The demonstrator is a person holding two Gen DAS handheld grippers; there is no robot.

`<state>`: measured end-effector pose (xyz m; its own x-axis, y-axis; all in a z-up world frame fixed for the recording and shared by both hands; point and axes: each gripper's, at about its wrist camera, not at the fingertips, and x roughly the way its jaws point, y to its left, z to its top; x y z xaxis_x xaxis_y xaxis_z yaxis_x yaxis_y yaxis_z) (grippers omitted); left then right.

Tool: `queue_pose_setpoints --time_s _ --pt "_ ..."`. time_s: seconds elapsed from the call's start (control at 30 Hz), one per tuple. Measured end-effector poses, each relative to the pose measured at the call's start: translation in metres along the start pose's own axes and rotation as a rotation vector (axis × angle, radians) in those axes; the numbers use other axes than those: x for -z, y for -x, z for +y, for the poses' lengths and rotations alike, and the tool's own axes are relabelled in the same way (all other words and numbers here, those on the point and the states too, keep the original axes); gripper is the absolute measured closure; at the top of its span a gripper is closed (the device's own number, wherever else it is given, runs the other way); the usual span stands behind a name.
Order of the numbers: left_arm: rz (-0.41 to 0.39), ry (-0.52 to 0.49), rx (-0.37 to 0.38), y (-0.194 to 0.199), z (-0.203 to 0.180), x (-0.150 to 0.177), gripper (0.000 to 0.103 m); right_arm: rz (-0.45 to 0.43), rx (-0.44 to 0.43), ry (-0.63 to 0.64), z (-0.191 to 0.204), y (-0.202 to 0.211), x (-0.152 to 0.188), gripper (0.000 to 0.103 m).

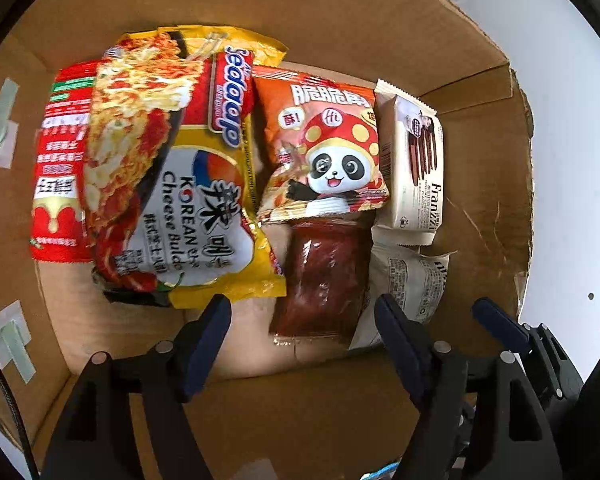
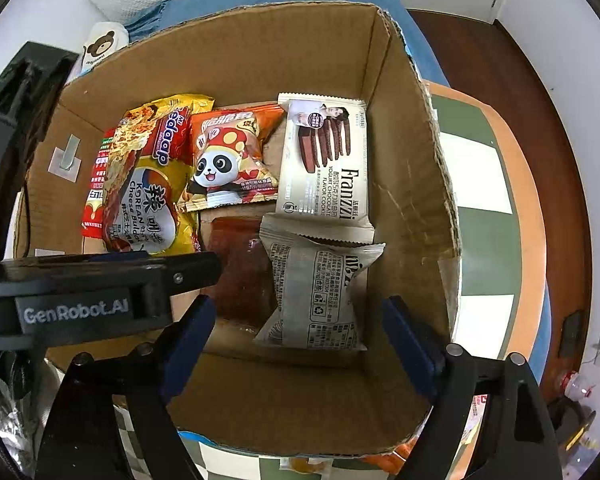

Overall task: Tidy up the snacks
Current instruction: 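Carry both items into the box and open both tools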

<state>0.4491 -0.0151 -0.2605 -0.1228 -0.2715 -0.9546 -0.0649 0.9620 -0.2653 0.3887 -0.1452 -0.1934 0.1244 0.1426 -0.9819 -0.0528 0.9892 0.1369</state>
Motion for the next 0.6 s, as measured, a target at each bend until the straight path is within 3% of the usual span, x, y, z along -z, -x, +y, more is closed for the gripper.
queue_pose_setpoints --time_s 0.13,0.47,0.6 --pt "-0.059 -0.007 -0.032 0.023 0.011 0.021 0.030 -0.019 0.014 -0.015 0.001 0.006 0.005 0.014" --pt "-0.336 -0.050 -0.162 0.097 0.025 0.081 0.030 -0.141 0.030 -0.051 0.001 0.049 0.034 0.014" --pt "-0.414 -0.063 -0.188 0.119 0.024 0.099 0.030 -0.202 0.047 -0.048 0.004 0.071 0.048 0.014"
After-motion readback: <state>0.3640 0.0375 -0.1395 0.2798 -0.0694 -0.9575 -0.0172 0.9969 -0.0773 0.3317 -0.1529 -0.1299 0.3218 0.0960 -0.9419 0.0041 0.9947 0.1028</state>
